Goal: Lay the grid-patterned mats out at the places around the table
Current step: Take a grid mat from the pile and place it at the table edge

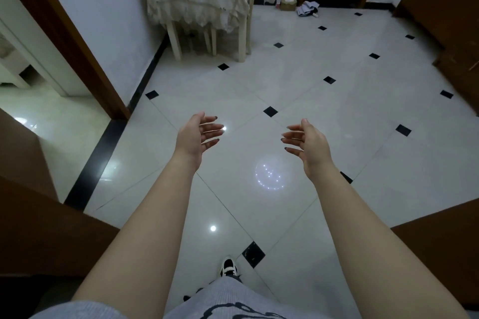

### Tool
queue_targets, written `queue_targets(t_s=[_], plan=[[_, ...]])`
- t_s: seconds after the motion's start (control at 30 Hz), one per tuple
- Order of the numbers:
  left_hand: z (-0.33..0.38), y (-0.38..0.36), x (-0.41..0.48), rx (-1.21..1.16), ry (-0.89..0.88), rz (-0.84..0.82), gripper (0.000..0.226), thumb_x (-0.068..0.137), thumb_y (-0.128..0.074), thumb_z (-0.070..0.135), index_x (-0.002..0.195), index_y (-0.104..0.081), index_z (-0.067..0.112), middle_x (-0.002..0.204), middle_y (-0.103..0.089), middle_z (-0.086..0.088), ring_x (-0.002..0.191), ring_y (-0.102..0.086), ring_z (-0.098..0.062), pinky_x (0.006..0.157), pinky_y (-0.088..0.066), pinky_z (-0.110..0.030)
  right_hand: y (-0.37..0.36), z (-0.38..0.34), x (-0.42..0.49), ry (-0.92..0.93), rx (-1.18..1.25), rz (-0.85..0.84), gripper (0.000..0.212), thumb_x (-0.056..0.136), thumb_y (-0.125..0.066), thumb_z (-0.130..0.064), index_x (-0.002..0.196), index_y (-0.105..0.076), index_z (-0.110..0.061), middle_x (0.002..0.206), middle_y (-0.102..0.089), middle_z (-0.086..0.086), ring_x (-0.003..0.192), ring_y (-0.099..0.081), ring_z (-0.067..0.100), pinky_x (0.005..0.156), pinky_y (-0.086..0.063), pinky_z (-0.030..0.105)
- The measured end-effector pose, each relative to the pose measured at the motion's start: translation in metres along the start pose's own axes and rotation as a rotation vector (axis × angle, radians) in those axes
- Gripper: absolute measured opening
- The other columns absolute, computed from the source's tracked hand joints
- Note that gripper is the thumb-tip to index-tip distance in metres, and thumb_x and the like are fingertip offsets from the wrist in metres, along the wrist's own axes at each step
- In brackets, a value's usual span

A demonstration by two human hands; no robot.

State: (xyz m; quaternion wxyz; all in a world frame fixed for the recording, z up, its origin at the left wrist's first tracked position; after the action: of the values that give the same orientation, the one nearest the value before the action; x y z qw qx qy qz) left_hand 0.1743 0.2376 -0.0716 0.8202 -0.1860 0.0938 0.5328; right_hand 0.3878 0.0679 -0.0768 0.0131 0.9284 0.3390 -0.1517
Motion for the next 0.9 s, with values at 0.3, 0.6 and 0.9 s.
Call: queue_targets(t_s=[0.3, 0.6, 0.9], plan=[[0.033, -0.015, 0.11, 0.004, 0.022, -0.014, 0.034, 0.095, -0.042, 0.034, 0.102, -0.064, 0.008, 0.094, -0.07, -0.011, 0.089, -0.068, -0.024, 0.089, -0.051, -0.04, -0.034, -0.02, 0.098, -0.015, -0.004, 0.052, 0.034, 0.099, -0.04, -0.034, 0.087, -0.063, -0.012, 0.082, -0.066, 0.008, 0.08, -0.065, 0.023, 0.079, -0.052, 0.04], [0.032, -0.038, 0.206, -0.016, 0.074, 0.01, 0.033, 0.095, -0.042, 0.033, 0.102, -0.063, 0.008, 0.093, -0.07, -0.011, 0.087, -0.067, -0.024, 0.083, -0.05, -0.037, -0.04, -0.027, 0.201, -0.063, -0.042, 0.085, 0.034, 0.099, -0.039, -0.031, 0.087, -0.063, -0.011, 0.082, -0.066, 0.008, 0.077, -0.065, 0.021, 0.08, -0.052, 0.041], [0.057, -0.112, 0.33, 0.015, 0.07, 0.055, 0.034, 0.096, -0.041, 0.032, 0.103, -0.063, 0.007, 0.094, -0.069, -0.012, 0.084, -0.067, -0.023, 0.083, -0.051, -0.038, -0.041, -0.059, 0.353, -0.076, -0.067, 0.047, 0.03, 0.098, -0.042, -0.027, 0.085, -0.063, -0.01, 0.083, -0.067, 0.01, 0.077, -0.065, 0.021, 0.078, -0.052, 0.04]])
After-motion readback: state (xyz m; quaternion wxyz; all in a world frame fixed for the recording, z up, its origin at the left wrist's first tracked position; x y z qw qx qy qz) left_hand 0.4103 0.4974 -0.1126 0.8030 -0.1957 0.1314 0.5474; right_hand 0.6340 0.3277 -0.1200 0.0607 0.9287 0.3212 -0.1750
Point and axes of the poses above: each hand's wrist, its own x-axis towards the middle knuckle, its own y-axis out of the back of the hand, z = x × y, the point moved 8 cm from there along x, towards the middle knuckle
